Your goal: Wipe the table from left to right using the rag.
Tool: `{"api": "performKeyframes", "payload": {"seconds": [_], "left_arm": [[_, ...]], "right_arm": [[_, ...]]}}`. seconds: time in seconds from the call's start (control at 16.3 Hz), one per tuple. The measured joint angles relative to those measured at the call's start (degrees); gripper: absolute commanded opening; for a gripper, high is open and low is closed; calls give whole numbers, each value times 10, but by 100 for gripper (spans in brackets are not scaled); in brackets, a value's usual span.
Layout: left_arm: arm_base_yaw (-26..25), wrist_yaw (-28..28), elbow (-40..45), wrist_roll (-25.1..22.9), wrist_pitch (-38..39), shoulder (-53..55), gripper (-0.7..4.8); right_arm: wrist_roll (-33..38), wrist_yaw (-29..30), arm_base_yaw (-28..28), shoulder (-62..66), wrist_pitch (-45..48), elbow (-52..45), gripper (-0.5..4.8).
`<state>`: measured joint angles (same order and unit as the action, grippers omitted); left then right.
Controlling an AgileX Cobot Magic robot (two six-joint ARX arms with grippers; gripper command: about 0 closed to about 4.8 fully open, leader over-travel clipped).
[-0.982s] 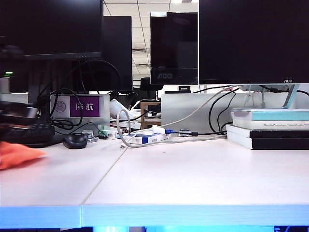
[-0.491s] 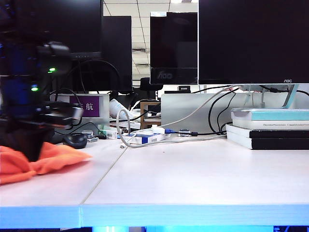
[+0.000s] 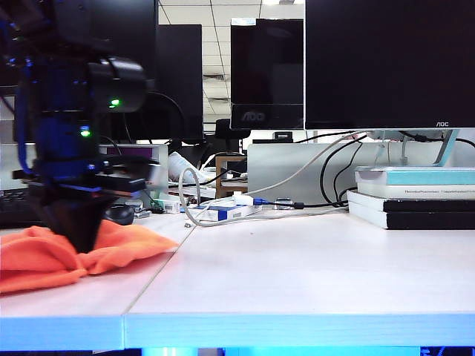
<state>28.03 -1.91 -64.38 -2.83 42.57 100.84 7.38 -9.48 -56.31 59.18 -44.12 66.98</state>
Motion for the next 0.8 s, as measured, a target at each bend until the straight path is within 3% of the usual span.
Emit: {"api": "performKeyframes", "payload": {"seconds": [0.8], "left_arm": [[82, 45, 0, 44, -28, 3, -6]], "right_arm": [[65, -73, 0, 0, -90, 0, -5]]}}
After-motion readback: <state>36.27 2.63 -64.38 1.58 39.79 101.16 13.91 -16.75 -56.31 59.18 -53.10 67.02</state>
